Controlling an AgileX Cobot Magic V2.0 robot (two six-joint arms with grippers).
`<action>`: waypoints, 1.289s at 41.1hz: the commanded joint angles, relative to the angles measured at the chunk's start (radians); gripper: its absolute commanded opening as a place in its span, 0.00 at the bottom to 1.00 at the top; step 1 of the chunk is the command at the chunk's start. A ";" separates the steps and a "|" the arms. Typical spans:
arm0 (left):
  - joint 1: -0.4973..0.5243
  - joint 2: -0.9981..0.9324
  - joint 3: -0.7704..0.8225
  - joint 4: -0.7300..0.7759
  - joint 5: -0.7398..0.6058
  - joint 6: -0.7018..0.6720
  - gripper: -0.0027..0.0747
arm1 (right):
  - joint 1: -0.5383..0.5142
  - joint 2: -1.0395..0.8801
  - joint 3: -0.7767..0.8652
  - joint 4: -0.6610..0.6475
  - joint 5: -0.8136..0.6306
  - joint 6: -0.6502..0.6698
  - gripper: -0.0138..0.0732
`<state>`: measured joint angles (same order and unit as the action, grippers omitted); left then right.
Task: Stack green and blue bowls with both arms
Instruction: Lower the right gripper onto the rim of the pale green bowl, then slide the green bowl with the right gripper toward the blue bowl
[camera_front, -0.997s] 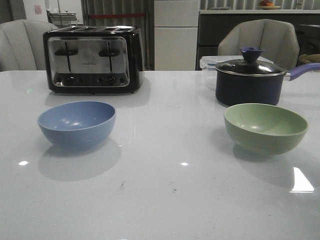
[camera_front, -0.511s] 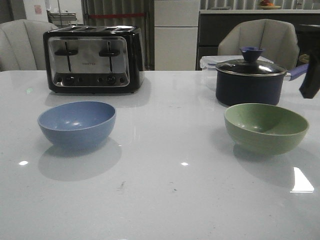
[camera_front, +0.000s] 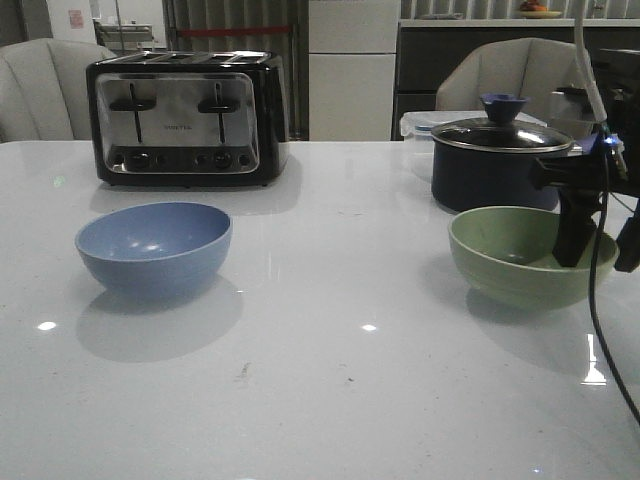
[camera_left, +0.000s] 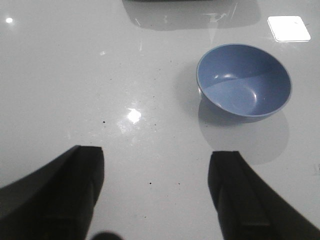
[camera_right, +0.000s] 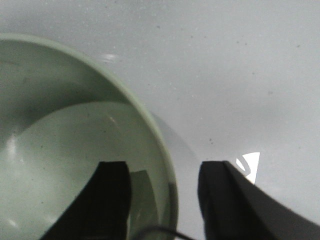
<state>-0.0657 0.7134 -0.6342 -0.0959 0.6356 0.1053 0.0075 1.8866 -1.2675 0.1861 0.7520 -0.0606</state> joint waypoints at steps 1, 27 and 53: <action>0.004 0.005 -0.036 -0.011 -0.065 -0.005 0.69 | -0.004 -0.058 -0.035 0.010 -0.005 -0.030 0.44; 0.004 0.005 -0.036 -0.011 -0.065 -0.005 0.69 | 0.246 -0.168 -0.043 0.031 0.037 -0.038 0.26; 0.004 0.005 -0.036 -0.011 -0.065 -0.005 0.69 | 0.465 -0.056 -0.043 0.055 -0.053 -0.038 0.55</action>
<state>-0.0657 0.7134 -0.6342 -0.0959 0.6356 0.1053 0.4733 1.8844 -1.2789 0.2289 0.7397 -0.0869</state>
